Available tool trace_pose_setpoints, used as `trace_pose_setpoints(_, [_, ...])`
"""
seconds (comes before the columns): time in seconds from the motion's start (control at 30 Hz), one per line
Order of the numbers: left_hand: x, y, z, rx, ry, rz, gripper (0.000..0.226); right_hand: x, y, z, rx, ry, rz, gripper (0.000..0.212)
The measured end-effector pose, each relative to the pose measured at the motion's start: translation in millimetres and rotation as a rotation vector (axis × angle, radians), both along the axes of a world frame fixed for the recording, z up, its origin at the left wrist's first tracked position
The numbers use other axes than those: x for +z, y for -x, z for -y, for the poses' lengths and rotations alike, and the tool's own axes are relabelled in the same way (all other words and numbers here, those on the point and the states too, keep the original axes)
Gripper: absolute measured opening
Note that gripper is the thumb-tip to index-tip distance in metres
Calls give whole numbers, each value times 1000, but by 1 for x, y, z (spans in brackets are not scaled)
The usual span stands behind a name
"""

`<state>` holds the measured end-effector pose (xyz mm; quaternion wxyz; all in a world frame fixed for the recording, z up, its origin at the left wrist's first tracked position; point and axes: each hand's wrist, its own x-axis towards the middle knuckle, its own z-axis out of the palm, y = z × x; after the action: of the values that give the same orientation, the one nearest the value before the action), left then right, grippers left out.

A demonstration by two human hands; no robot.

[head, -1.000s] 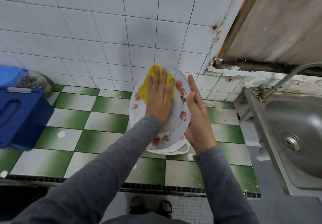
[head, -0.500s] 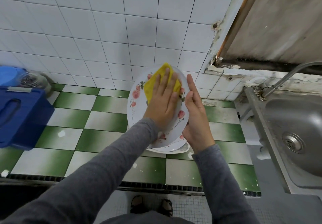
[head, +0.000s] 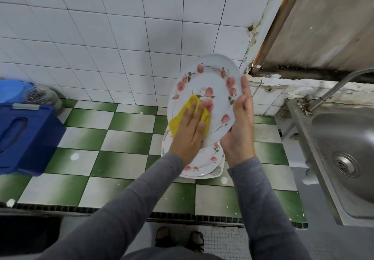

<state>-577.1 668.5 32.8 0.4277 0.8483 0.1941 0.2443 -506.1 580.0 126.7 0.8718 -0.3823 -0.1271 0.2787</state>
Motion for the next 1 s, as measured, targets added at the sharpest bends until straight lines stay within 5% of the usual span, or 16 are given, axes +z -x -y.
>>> trace_pose_setpoints(0.2, [32, -28, -8, -33, -223, 131, 60, -15, 11, -5, 148, 48, -116, 37])
trace_pose_setpoints(0.43, [-3, -7, -76, 164, -71, -96, 68, -12, 11, 13, 161, -14, -163, 34])
trace_pose_setpoints(0.7, [7, -17, -11, 19, -78, 84, 59, -14, 10, -5, 190, 53, -120, 41])
trace_pose_setpoints(0.9, [20, -23, -48, 327, 94, 106, 60, -5, 15, -1, 314, 70, -52, 36])
trace_pose_setpoints(1.0, [21, -21, -36, 313, 108, 163, 55, -5, 17, -1, 329, 103, -27, 35])
